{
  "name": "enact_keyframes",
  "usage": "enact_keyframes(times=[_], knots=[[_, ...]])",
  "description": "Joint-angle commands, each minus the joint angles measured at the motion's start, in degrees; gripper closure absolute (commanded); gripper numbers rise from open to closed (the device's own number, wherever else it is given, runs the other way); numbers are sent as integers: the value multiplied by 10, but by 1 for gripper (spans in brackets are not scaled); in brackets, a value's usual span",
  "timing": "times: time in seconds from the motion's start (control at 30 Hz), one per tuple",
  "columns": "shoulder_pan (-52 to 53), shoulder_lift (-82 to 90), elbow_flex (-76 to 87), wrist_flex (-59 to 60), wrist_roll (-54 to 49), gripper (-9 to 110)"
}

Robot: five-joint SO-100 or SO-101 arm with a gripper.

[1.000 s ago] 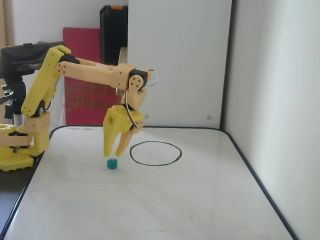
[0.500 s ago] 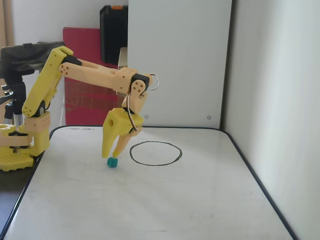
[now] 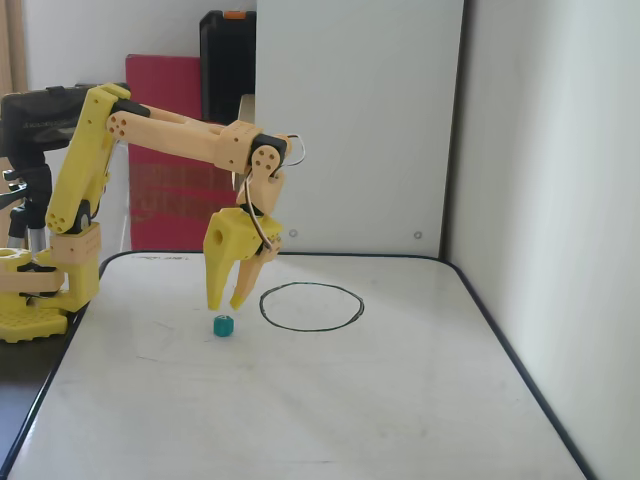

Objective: Grasp a green cube and put it in the black circle

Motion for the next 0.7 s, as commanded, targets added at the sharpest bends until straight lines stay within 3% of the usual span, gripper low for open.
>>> enact_keyframes(times=[0.0,0.67], knots=[[2,41,22,-18,-4,88],[-22,108,173,-135,3,88]])
